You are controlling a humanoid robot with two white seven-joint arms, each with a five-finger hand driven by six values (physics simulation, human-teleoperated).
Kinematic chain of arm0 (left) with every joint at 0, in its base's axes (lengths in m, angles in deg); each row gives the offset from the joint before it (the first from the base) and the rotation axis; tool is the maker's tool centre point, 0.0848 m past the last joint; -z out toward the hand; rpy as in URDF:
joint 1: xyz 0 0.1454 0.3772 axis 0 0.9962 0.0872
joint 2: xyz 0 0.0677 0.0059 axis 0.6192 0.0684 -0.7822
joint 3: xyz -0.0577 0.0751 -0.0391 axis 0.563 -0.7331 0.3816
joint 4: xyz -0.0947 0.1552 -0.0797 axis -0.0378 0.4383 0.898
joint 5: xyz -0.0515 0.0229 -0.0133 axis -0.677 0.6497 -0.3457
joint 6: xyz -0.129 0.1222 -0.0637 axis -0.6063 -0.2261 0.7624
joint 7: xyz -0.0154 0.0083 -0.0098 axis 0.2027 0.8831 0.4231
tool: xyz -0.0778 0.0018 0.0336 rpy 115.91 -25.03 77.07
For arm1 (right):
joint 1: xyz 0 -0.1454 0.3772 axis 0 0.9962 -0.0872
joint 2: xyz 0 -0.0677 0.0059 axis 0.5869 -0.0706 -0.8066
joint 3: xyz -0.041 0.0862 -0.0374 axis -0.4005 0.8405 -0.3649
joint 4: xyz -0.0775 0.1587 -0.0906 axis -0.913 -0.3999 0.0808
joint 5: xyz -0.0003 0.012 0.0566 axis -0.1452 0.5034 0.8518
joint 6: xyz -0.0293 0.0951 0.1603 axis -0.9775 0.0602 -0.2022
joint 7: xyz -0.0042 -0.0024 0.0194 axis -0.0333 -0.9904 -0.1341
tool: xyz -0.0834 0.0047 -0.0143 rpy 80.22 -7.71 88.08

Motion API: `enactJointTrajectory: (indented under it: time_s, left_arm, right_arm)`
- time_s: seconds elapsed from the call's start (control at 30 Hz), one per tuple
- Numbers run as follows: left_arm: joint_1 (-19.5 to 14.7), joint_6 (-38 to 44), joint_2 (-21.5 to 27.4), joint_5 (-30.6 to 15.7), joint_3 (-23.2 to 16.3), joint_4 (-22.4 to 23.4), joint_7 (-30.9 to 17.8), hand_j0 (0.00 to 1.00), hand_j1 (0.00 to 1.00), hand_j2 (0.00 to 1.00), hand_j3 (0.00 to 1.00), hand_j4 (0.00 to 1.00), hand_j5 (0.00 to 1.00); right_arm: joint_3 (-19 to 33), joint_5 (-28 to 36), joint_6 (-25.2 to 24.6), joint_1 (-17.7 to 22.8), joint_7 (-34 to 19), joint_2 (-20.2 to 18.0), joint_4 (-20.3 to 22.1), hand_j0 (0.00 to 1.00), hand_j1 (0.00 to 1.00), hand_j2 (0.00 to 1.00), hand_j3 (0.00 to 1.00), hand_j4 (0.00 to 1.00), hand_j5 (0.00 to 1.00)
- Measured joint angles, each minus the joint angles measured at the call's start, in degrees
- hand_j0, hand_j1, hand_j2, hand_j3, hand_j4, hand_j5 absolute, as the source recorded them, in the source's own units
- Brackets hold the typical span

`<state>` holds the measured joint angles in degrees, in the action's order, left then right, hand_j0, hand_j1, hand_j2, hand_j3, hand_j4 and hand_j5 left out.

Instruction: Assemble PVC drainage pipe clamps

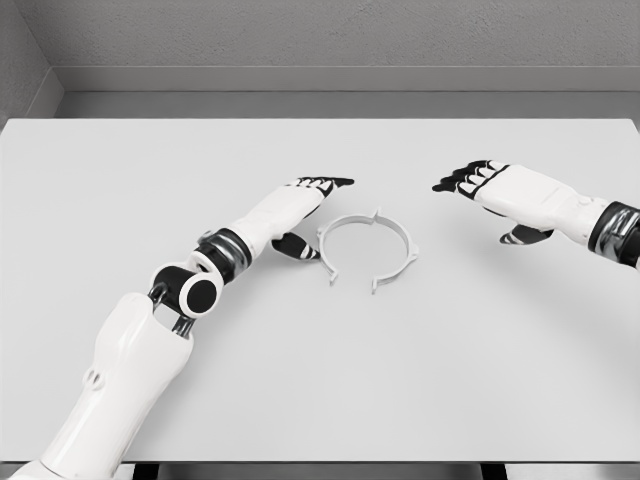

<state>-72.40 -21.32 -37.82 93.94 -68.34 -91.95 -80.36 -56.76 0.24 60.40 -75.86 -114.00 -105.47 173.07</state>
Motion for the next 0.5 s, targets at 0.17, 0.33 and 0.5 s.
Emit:
enactJointTrajectory:
  time_s: [0.17,0.33,0.5]
  left_arm:
    - [0.18,0.23,0.30,-0.06,0.31,-0.92,0.00,1.00,1.00,1.00,1.00,1.00,1.00]
    - [-0.09,0.37,0.85,-0.43,0.80,-1.47,0.00,1.00,1.00,1.00,1.00,1.00,1.00]
    - [-0.44,0.33,3.41,-0.90,3.37,-2.53,0.00,1.00,1.00,1.00,1.00,1.00,1.00]
  right_arm:
    - [0.00,0.00,0.01,0.00,0.00,0.00,0.06,1.00,1.00,1.00,1.00,1.00,1.00]
    - [-0.10,-0.01,0.03,0.09,0.04,0.07,0.10,1.00,1.00,1.00,1.00,1.00,1.00]
    - [-0.37,-0.06,0.05,2.55,0.27,0.80,2.70,1.00,1.00,1.00,1.00,1.00,1.00]
